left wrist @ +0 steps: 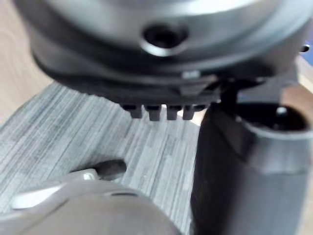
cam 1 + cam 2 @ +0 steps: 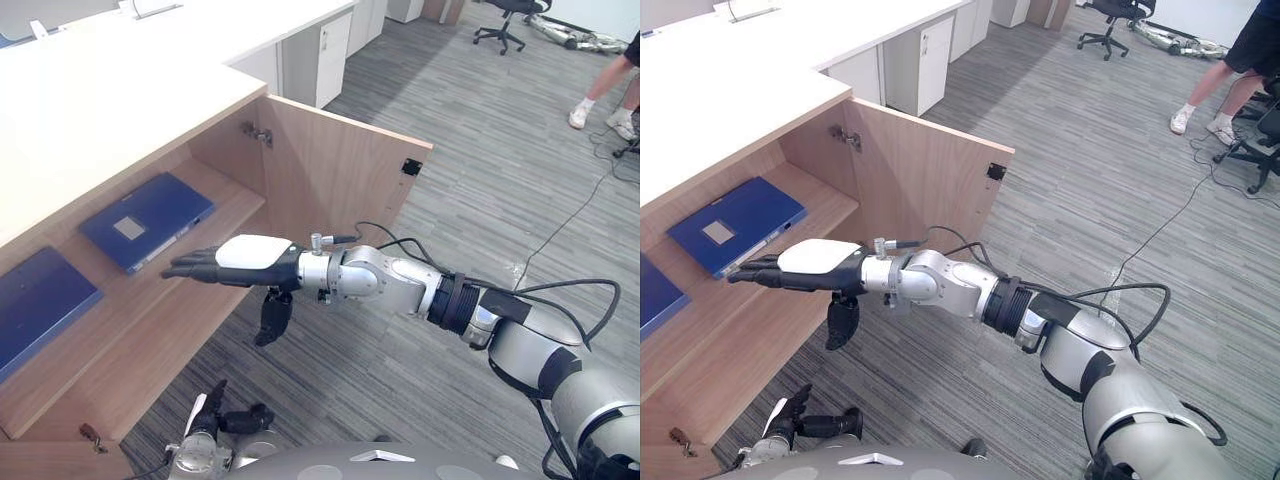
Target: Walk over to the cabinet, pick up the folder, carry it to the office cabinet, place the folder inside the office cabinet, then close the office cabinet door
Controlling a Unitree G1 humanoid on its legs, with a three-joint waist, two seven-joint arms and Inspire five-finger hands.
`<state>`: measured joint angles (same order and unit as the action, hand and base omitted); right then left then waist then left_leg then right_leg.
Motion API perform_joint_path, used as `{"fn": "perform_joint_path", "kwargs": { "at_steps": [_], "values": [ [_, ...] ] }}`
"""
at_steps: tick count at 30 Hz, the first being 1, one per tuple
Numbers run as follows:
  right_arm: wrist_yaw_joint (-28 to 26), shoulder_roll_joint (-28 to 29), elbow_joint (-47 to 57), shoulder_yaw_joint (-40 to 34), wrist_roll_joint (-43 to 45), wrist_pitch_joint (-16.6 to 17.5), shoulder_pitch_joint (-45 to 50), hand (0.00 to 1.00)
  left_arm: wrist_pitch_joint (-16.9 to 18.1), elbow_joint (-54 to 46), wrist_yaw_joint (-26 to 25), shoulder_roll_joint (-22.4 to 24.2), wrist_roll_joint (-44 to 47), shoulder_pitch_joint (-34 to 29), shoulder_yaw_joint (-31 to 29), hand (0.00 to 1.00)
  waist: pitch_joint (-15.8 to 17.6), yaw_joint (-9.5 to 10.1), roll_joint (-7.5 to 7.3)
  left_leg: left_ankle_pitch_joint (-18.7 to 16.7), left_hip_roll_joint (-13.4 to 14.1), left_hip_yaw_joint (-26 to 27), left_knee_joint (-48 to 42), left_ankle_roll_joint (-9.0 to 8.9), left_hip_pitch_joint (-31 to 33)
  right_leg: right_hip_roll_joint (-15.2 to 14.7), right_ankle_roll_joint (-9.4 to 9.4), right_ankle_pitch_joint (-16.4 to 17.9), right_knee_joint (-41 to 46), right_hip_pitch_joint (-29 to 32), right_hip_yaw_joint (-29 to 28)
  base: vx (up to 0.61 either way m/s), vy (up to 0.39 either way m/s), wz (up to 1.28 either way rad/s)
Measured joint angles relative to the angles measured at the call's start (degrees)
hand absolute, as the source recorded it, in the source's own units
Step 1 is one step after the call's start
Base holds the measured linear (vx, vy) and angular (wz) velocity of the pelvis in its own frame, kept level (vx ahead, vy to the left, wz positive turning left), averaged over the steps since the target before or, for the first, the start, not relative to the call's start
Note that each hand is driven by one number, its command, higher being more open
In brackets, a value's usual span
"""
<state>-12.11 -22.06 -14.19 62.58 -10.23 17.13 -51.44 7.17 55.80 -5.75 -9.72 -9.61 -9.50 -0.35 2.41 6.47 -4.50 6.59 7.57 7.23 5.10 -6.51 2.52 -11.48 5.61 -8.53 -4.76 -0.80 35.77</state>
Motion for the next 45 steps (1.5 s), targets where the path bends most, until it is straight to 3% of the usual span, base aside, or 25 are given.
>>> {"fn": "perform_joint_path", "kwargs": {
  "at_steps": [9, 14, 19, 29, 37, 45],
  "values": [
    [0.00, -1.18, -2.71, -4.35, 2.91, -1.64, 2.75, 1.00, 0.00, 1.06, -0.09, 0.09, 0.02, -0.13, -0.06, 1.00, -1.41, -0.33, 0.49, 0.56, 2.10, 0.68, -0.08, -1.35, 0.07, 2.14, -1.01, 0.53, -0.06, 0.81, -1.20, 0.00, -0.032, -0.08],
    [-0.06, -3.39, -13.77, -8.03, 3.77, -3.57, 8.50, 1.00, 0.00, 1.17, 0.06, 0.13, 0.04, -0.12, -0.03, 1.00, -1.91, 0.08, 0.82, 0.53, 1.95, 0.63, -0.20, -1.40, 0.06, 2.35, -1.15, 0.39, -0.06, 0.75, -1.14, 0.04, -0.005, 0.01],
    [0.62, -5.75, -27.29, -19.46, -0.92, -7.65, 16.38, 1.00, 0.00, 1.36, 0.10, 0.44, 0.25, -0.07, 0.14, 1.00, -1.10, -0.53, 2.16, 0.52, 0.93, 0.67, -0.22, -1.33, -0.06, 1.27, -0.62, 0.05, -0.05, 0.74, -1.24, 0.00, 0.000, 0.00],
    [4.84, -7.66, -38.42, -33.94, -5.15, -10.86, 19.75, 1.00, 0.25, 2.17, 1.01, 0.93, 0.53, 0.02, 1.80, 1.00, 0.02, -2.16, 4.83, 0.35, 0.74, 0.73, -0.18, -1.16, -1.08, 1.03, -0.47, -0.01, -0.08, -0.06, -1.14, 0.00, -0.001, 0.00],
    [13.21, -9.43, -51.46, -51.48, -2.24, -14.44, 9.30, 1.00, 0.26, 1.47, 0.97, 1.92, 0.71, -0.02, 1.69, 1.00, 1.03, -2.16, 6.30, 0.73, -0.27, -1.07, -0.18, -0.61, -0.13, 0.17, -0.18, -0.20, -0.07, -0.40, 0.79, -0.01, 0.007, 0.11],
    [16.32, -11.95, -58.17, -57.62, 2.29, -15.60, -2.59, 1.00, 0.35, -0.57, 1.16, 2.08, 0.72, -0.10, 1.50, 1.00, 3.17, -1.73, 6.54, 1.30, -1.37, -5.14, -0.22, 0.03, 1.07, -0.49, 0.21, -0.22, 0.21, -1.96, 4.63, 0.01, 0.016, 0.27]
  ]
}}
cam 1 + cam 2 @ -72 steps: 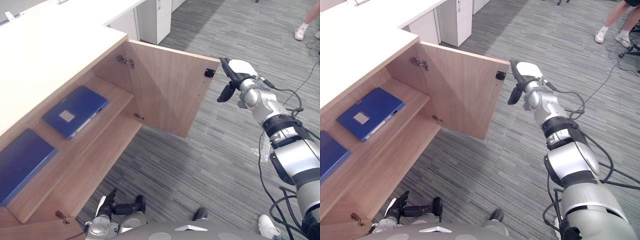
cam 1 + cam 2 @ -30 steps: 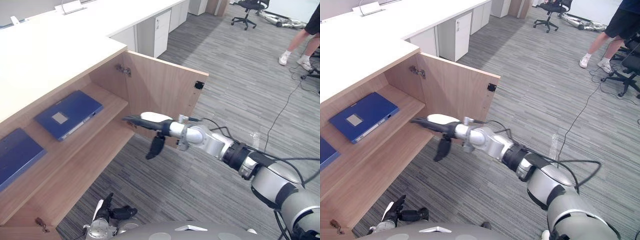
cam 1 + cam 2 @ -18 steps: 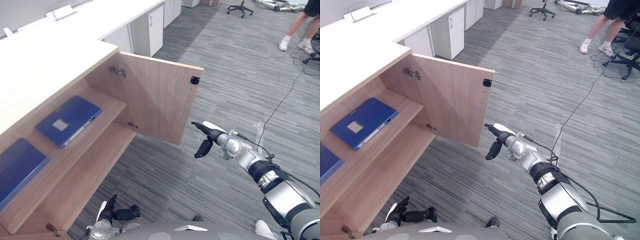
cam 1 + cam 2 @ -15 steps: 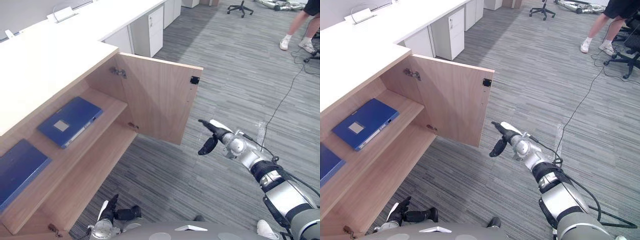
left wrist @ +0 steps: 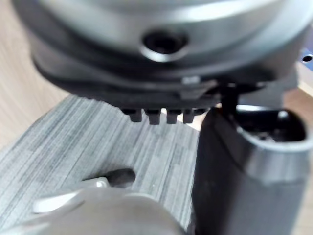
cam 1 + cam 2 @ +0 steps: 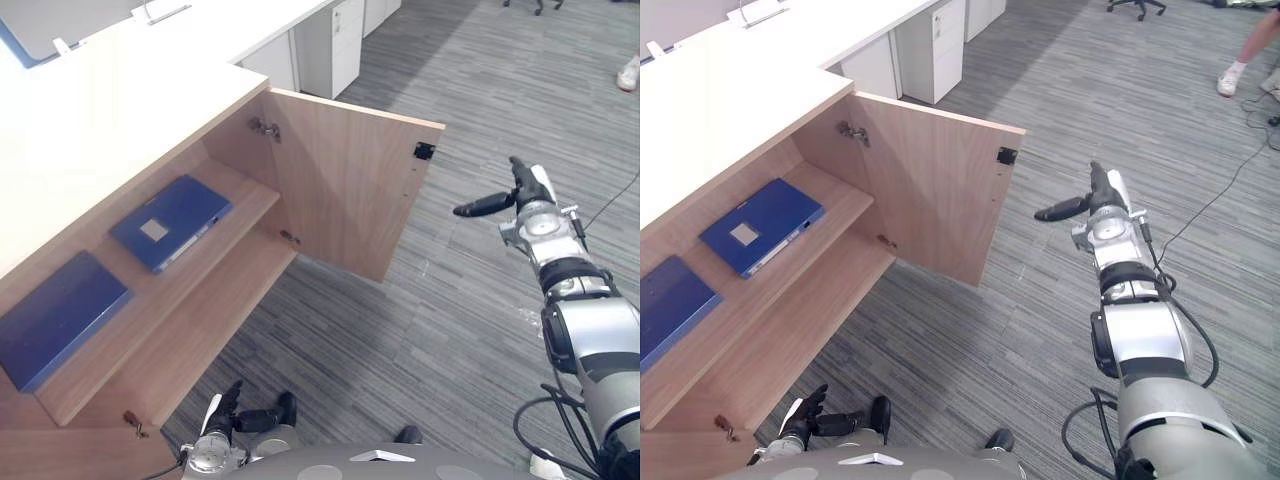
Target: Walk over to the cabinet, pick up the folder, carry it to the office cabinet, place the folder inside the office cabinet, then close the office cabinet door
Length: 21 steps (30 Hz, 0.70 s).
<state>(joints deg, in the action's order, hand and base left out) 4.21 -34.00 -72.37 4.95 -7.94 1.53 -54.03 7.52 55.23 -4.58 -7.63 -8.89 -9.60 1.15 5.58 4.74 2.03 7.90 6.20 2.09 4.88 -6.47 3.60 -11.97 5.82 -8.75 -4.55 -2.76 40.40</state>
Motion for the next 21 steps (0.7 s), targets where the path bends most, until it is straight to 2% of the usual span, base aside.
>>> {"fn": "perform_joint_path", "kwargs": {
  "at_steps": [8, 10, 14, 17, 21],
  "values": [
    [-0.26, 0.17, -1.68, 0.46, 4.50, 0.00, -7.50, 1.00, 0.20, -2.03, 1.05, 0.00, 0.00, 0.11, 0.25, 1.00, 1.53, 2.30, -0.16, 0.54, -1.00, -2.33, -0.02, 0.39, 1.18, -0.68, 0.22, 0.12, 0.01, -0.49, 2.37, 0.01, 0.023, 0.17],
    [-0.57, 0.63, -1.64, 2.50, 6.38, 0.02, -8.91, 1.00, 0.22, -2.53, 1.09, 0.01, 0.00, 0.17, 0.33, 1.00, 1.99, 2.86, -0.14, 0.55, -1.27, -2.51, -0.02, 0.41, 1.17, -0.92, 0.29, 0.07, 0.01, -0.67, 2.61, 0.00, 0.036, 0.07],
    [-0.94, 2.52, -1.48, 4.83, 8.47, -0.05, -10.14, 1.00, 0.77, -2.94, 1.22, -0.27, 0.01, 0.17, 0.32, 1.00, 2.75, 2.89, -0.49, 0.55, -1.44, -2.55, -0.02, 0.41, 1.14, -1.08, 0.37, 0.02, 0.01, -0.76, 2.65, 0.00, 0.008, 0.01],
    [-1.05, 2.44, -0.83, 8.58, 8.50, -0.06, -10.14, 1.00, 1.07, -2.91, 1.23, -0.54, 0.01, 0.17, 0.79, 1.00, 2.85, 2.73, -0.49, 0.54, -1.36, -2.27, -0.01, 0.40, 0.96, -1.05, 0.38, 0.02, 0.01, -0.74, 2.56, -0.01, 0.011, -0.06],
    [-3.26, 1.08, 1.90, 18.61, 8.20, -1.18, -10.83, 1.00, 1.06, -2.90, 1.42, -1.67, 0.02, 0.62, 2.56, 1.00, 2.83, 2.73, -0.35, 0.46, 0.26, -1.51, 0.00, 0.27, 0.92, 0.19, 0.08, 0.24, -0.04, -0.27, 1.76, -0.03, -0.021, -0.14]
  ]
}}
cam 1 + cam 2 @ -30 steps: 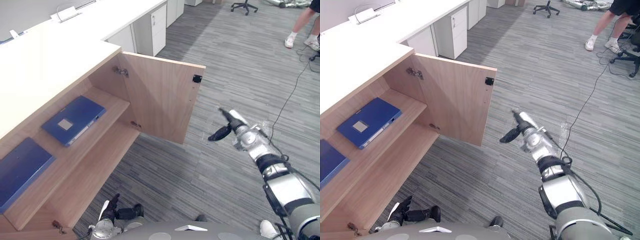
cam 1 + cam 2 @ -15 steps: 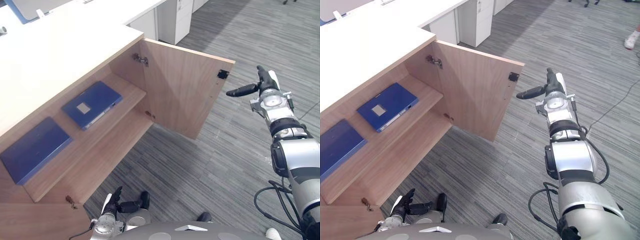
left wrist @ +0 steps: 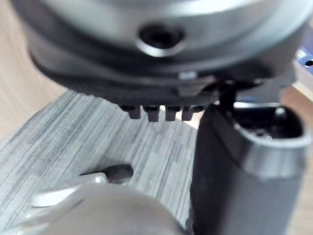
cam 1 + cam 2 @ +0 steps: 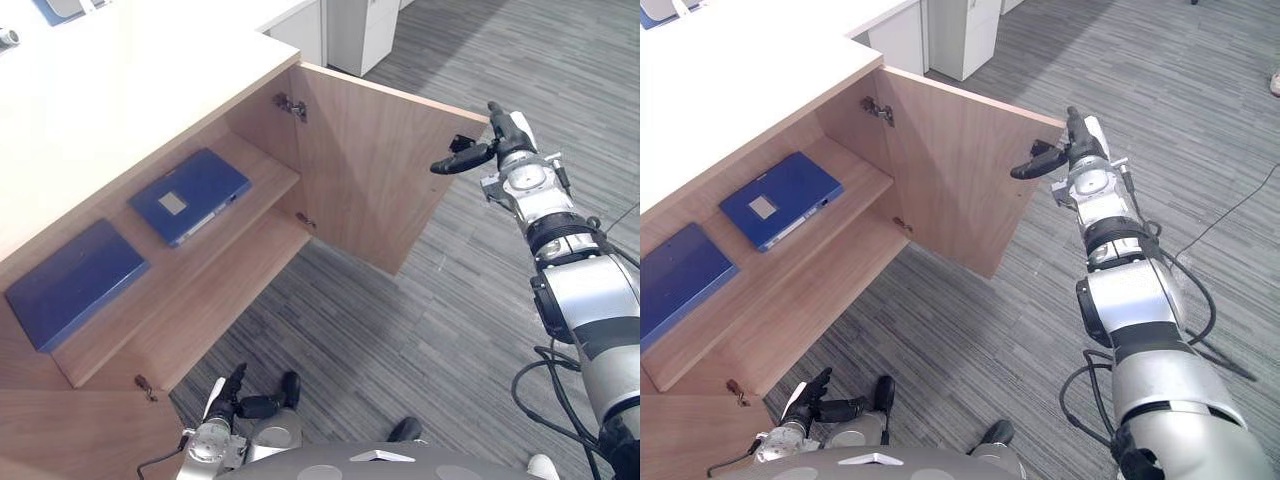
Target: Walk over to the cabinet, pick up the folder, carry it to the office cabinet, place the folder inside the office cabinet, then close the office cabinet door
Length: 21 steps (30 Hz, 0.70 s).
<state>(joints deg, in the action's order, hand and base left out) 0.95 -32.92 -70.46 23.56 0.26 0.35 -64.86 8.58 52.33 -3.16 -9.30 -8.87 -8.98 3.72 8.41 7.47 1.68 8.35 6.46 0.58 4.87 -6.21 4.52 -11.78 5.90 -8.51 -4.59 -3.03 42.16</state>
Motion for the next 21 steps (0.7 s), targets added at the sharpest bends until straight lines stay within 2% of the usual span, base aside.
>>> {"fn": "perform_joint_path", "kwargs": {
  "at_steps": [4, 8, 13, 16, 21],
  "values": [
    [-4.43, -2.42, 10.60, 9.48, -2.08, -0.75, 0.09, 1.00, -0.03, 0.00, 0.11, -0.09, 0.00, 0.07, -0.05, 1.00, -0.07, -0.63, 0.45, -0.43, 2.15, 1.35, -0.01, -1.10, -0.27, 2.13, -0.97, 0.64, -0.30, 0.72, -1.53, -0.02, -0.056, -0.21],
    [-7.64, -3.69, 18.83, 14.07, -1.06, -0.31, 0.99, 1.00, -0.10, 0.11, 0.15, 0.00, -0.03, 0.03, -0.07, 1.00, -0.22, -0.86, 0.80, -0.45, 3.86, 2.59, -0.03, -1.66, -0.86, 3.73, -1.79, 1.25, -0.30, 1.06, -2.51, 0.01, -0.055, -0.22],
    [-9.46, -6.97, 27.75, 18.26, 6.06, 0.11, 3.96, 1.00, -0.15, 1.05, 0.77, 0.75, -0.19, 0.03, -0.09, 1.00, -1.18, -1.48, 1.82, -0.50, 4.42, 3.48, -0.05, -1.71, -0.99, 4.28, -2.00, 1.50, -0.29, 1.51, -3.36, 0.02, -0.006, -0.11],
    [-10.32, -10.20, 37.18, 21.67, 13.41, 0.09, 8.10, 1.00, -0.93, 1.81, 0.92, 1.34, -0.37, -0.01, -0.19, 1.00, -2.41, -1.67, 2.28, -0.55, 4.72, 4.21, -0.06, -1.77, -1.07, 4.53, -2.09, 1.56, -0.29, 1.91, -4.06, 0.00, 0.011, -0.12],
    [-16.96, -10.04, 49.72, 27.07, 25.36, 0.55, 12.87, 1.00, -1.26, 3.36, 1.44, 1.55, -0.90, -0.22, -0.19, 1.00, -5.11, -2.81, 2.43, -1.63, 5.82, 5.23, -2.08, -2.48, -0.79, 5.39, -2.75, 2.09, -0.30, 2.00, -4.95, 0.00, -0.007, -0.11]
  ]
}}
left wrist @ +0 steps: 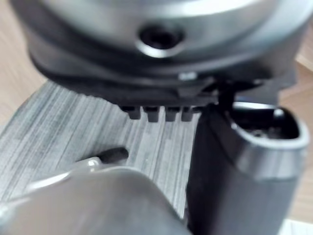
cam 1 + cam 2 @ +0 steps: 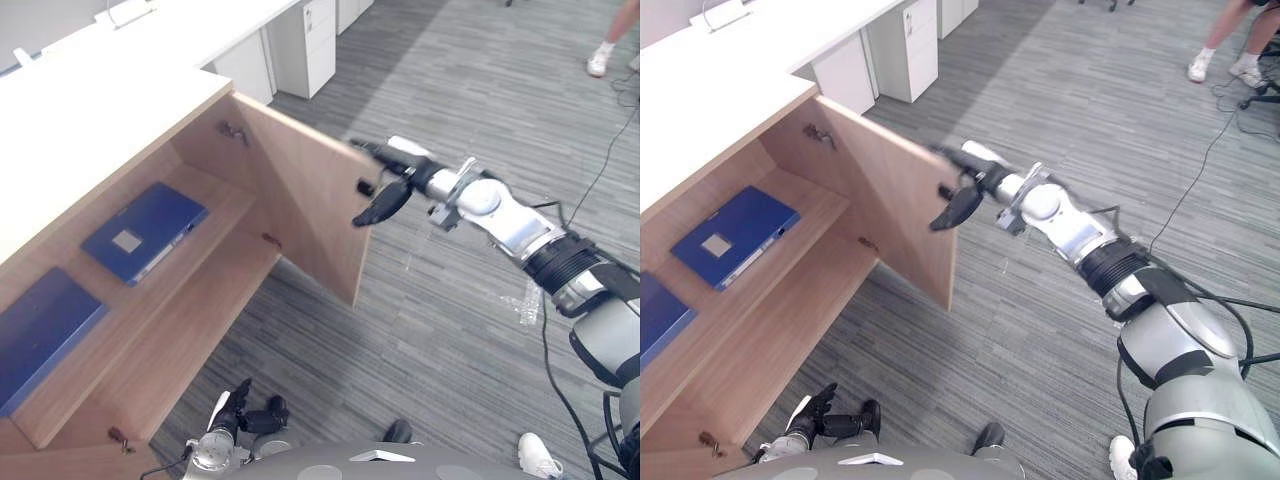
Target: Walk over to the cabinet, pick up the folder, carry it to the office cabinet, place the folder inside the office cabinet, then close the office cabinet door
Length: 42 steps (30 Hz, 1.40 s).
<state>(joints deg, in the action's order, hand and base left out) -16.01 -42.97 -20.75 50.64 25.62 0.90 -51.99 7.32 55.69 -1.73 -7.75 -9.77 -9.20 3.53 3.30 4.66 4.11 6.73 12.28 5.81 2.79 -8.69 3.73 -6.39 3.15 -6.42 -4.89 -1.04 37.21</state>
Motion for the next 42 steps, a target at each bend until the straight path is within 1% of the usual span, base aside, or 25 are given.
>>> {"fn": "perform_joint_path", "kwargs": {
  "at_steps": [1, 2, 4, 5, 6, 7, 8, 9, 10, 11, 13, 15, 16, 22, 29, 32, 33, 34, 35, 37, 38, 39, 40, 41, 42],
  "values": [
    [-2.48, 1.62, 3.03, 2.31, 3.18, 0.77, 1.79, 1.00, -0.02, 0.08, 0.32, 0.01, -0.57, -0.12, 0.05, 1.00, -1.08, 0.32, -0.01, -0.40, 0.38, 0.05, -0.69, -0.01, 0.12, 0.39, -0.23, 0.25, -0.01, -0.14, -0.08, 0.01, -0.008, -0.09],
    [-2.55, 2.89, 3.45, 3.19, 4.52, 0.81, 2.52, 1.00, -0.02, 0.08, 0.46, 0.02, -1.03, -0.22, 0.07, 1.00, -1.65, 0.54, -0.03, -0.45, 0.50, 0.06, -0.74, -0.02, 0.13, 0.53, -0.19, 0.40, -0.01, -0.11, -0.11, 0.00, 0.000, 0.00],
    [-3.57, 8.42, 3.48, 4.94, 7.67, 1.52, 4.71, 1.00, -0.01, 0.03, 0.74, 0.30, -2.17, -0.18, 0.15, 1.00, -2.97, 1.77, 0.08, -0.59, 0.62, 0.01, -0.79, 0.04, 0.22, 0.66, -0.19, 0.62, -0.01, -0.10, -0.05, 0.00, 0.005, 0.02],
    [-3.78, 10.05, 3.48, 5.78, 8.66, 1.50, 5.00, 1.00, -0.04, 0.06, 0.75, 0.40, -2.17, -0.23, 0.15, 1.00, -3.34, 2.05, 0.13, -0.73, 0.61, -0.09, -0.79, 0.02, 0.35, 0.64, -0.18, 0.63, -0.01, -0.06, 0.08, 0.02, 0.027, 0.10],
    [-4.39, 12.83, 3.48, 7.23, 9.19, 1.91, 5.93, 1.00, -0.10, 0.06, 0.76, 0.51, -2.17, -0.31, 0.15, 1.00, -4.13, 2.84, 0.02, -1.13, 0.53, -0.45, -0.81, -0.10, 0.73, 0.58, -0.12, 0.60, -0.01, 0.06, 0.36, 0.03, 0.037, 0.17],
    [-6.15, 16.60, 3.44, 9.78, 9.70, 1.54, 6.43, 1.00, -0.11, 0.04, 0.76, 0.44, -2.16, -0.29, 0.12, 1.00, -4.56, 3.49, -0.52, -1.15, 0.34, -0.89, -0.72, -0.13, 0.87, 0.41, -0.15, 0.51, -0.01, -0.06, 0.76, 0.05, 0.047, 0.18],
    [-7.33, 17.77, 3.50, 11.34, 9.82, 1.12, 6.37, 1.00, -0.12, 0.04, 0.76, 0.36, -2.16, -0.29, 0.12, 1.00, -4.75, 3.90, -0.82, -1.15, 0.28, -1.05, -0.66, -0.15, 0.93, 0.35, -0.13, 0.52, -0.01, -0.09, 0.96, 0.05, 0.039, 0.16],
    [-9.26, 19.34, 3.48, 15.14, 10.39, 0.32, 6.47, 1.00, -0.12, 0.04, 0.77, 0.17, -2.14, -0.29, 0.11, 1.00, -5.02, 4.71, -1.41, -1.15, 0.22, -1.28, -0.60, -0.21, 0.98, 0.29, -0.03, 0.46, -0.01, -0.20, 1.26, 0.06, 0.032, 0.21],
    [-11.72, 21.55, 3.41, 19.96, 11.18, -1.81, 7.37, 1.00, -0.11, -0.08, 0.76, -0.14, -2.15, -0.17, 0.09, 1.00, -5.19, 5.26, -2.20, -1.02, 0.10, -1.90, -0.51, -0.43, 1.07, 0.21, 0.14, 0.58, -0.01, -0.57, 1.89, 0.05, 0.021, 0.24],
    [-12.75, 22.75, 3.27, 21.98, 11.34, -2.91, 8.29, 1.00, -0.11, -0.13, 0.79, -0.35, -2.14, -0.10, 0.08, 1.00, -5.22, 5.51, -2.59, -1.02, -0.01, -2.25, -0.45, -0.43, 1.07, 0.10, 0.31, 0.70, -0.01, -0.77, 2.06, 0.06, 0.032, 0.30],
    [-16.00, 26.03, 2.84, 28.05, 11.80, -6.76, 12.09, 1.00, -0.12, -0.59, 0.82, -0.74, -2.15, -0.05, 0.02, 1.00, -5.21, 6.16, -3.56, -1.00, -0.58, -2.87, -0.30, -0.43, 1.08, -0.55, 0.71, 0.89, 0.00, -1.23, 2.73, 0.06, 0.043, 0.19],
    [-17.53, 26.12, 2.84, 29.51, 13.19, -8.32, 13.32, 1.00, -0.24, -1.08, 0.83, -0.74, -2.15, -0.28, 0.03, 1.00, -5.18, 6.13, -3.60, -0.89, -0.99, -2.92, -0.05, -0.29, 1.07, -0.73, 0.92, 0.76, 0.00, -1.26, 3.15, 0.04, 0.034, 0.06],
    [-17.88, 25.79, 2.85, 29.38, 14.03, -8.45, 13.15, 1.00, -0.29, -1.45, 0.92, -0.74, -2.16, -0.33, 0.05, 1.00, -5.18, 6.11, -3.61, -0.79, -1.04, -2.93, 0.30, -0.24, 0.97, -0.76, 0.95, 0.74, 0.01, -1.25, 3.18, 0.00, 0.000, 0.00],
    [-17.27, 22.64, 2.84, 25.51, 14.19, -8.44, 12.30, 1.00, -0.79, -2.94, 1.49, -0.87, -2.16, -0.72, 0.14, 1.00, -5.27, 6.19, -3.77, -0.69, -0.72, -2.97, 0.41, -0.34, 0.87, -0.53, 0.86, 0.80, 0.01, -1.28, 3.16, 0.00, 0.000, 0.00],
    [-17.27, 21.49, 1.87, 24.10, 13.31, -8.41, 12.82, 1.00, -1.21, -3.95, 2.30, -1.06, -2.16, -0.99, 0.16, 1.00, -4.99, 6.25, -4.14, -0.74, -0.76, -2.98, 0.43, -0.33, 0.88, -0.51, 0.85, 0.83, 0.01, -1.28, 3.17, 0.00, 0.002, 0.00],
    [-16.30, 21.18, -0.95, 18.92, 12.80, -7.88, 15.74, 1.00, -1.21, -3.92, 2.37, -1.19, -2.17, -0.96, 0.11, 1.00, -4.81, 6.33, -4.40, -0.77, -0.89, -3.08, 0.44, -0.28, 0.77, -0.57, 0.95, 0.90, 0.04, -1.50, 3.10, 0.02, 0.011, 0.03],
    [-15.59, 21.26, -2.74, 15.21, 12.58, -7.25, 18.24, 1.00, -1.21, -3.78, 2.35, -1.22, -2.17, -0.97, 0.10, 1.00, -4.76, 6.33, -4.45, -0.83, -0.99, -3.09, 0.40, -0.19, 0.60, -0.69, 1.06, 0.98, 0.21, -1.67, 2.99, 0.03, 0.026, 0.02],
    [-14.41, 21.74, -5.18, 10.65, 10.44, -5.77, 21.32, 1.00, -1.21, -3.62, 2.30, -1.22, -2.16, -0.88, 0.08, 1.00, -4.40, 6.35, -4.38, -1.03, -1.26, -3.07, 0.30, -0.01, 0.03, -1.22, 1.22, 1.03, 0.32, -2.21, 2.97, 0.04, 0.044, 0.00],
    [-13.89, 22.37, -7.24, 7.90, 9.42, -5.16, 22.99, 1.00, -1.20, -3.38, 2.23, -1.17, -2.15, -0.86, 0.08, 1.00, -4.07, 6.30, -4.24, -1.06, -1.47, -3.05, 0.18, 0.03, -0.45, -1.45, 1.35, 1.03, 0.33, -2.69, 2.95, 0.04, 0.046, 0.02],
    [-10.58, 25.60, -17.47, -3.85, 5.11, -2.68, 29.37, 1.00, -1.03, -2.53, 2.18, -0.92, -2.16, -0.65, 0.21, 1.00, -3.66, 6.05, -3.64, -2.67, -2.91, -2.94, -1.54, 1.25, -0.76, -3.18, 2.52, 1.49, 0.98, -3.53, 2.96, 0.03, 0.076, 0.01],
    [-8.68, 26.42, -20.46, -6.78, 2.37, -1.83, 30.32, 1.00, -0.99, -1.97, 2.19, -0.71, -2.15, -0.30, 0.24, 1.00, -3.39, 6.05, -3.23, -3.15, -3.31, -2.88, -2.00, 1.49, -0.89, -4.15, 2.76, 2.10, 2.55, -3.28, 2.99, 0.03, 0.107, 0.04],
    [-5.38, 28.09, -27.36, -12.87, -1.53, -0.91, 31.58, 1.00, -0.93, -1.24, 2.19, -0.47, -2.13, 0.14, 0.58, 1.00, -2.79, 5.67, -2.55, -3.97, -4.55, -2.88, -2.92, 2.28, -1.00, -7.00, 3.54, 4.44, 7.61, -2.15, 2.92, 0.04, 0.149, 0.18],
    [-1.79, 29.49, -33.81, -18.68, -6.89, -0.51, 32.50, 1.00, -0.86, -1.04, 2.20, -0.43, -2.12, 0.28, 0.67, 1.00, -2.13, 5.03, -2.95, -4.79, -6.28, -3.26, -3.68, 2.86, -1.09, -10.43, 4.26, 6.70, 12.78, -1.19, 2.97, 0.04, 0.173, 0.29],
    [-0.19, 29.80, -36.68, -21.53, -9.19, -0.50, 33.07, 1.00, -0.85, -0.95, 2.21, -0.43, -2.08, 0.29, 0.66, 1.00, -2.02, 4.63, -3.10, -5.24, -7.27, -3.79, -3.98, 3.09, -1.12, -12.00, 4.69, 7.43, 15.02, -0.99, 3.06, 0.07, 0.171, 0.49],
    [2.54, 30.09, -41.70, -27.94, -13.56, -0.49, 34.76, 1.00, -0.84, -0.36, 2.16, -0.48, -1.74, 0.67, 0.64, 1.00, -1.73, 4.18, -3.48, -6.10, -8.87, -5.31, -4.79, 3.93, -1.01, -14.69, 4.92, 8.24, 18.55, -1.02, 3.21, 0.08, 0.152, 0.66]
  ]
}}
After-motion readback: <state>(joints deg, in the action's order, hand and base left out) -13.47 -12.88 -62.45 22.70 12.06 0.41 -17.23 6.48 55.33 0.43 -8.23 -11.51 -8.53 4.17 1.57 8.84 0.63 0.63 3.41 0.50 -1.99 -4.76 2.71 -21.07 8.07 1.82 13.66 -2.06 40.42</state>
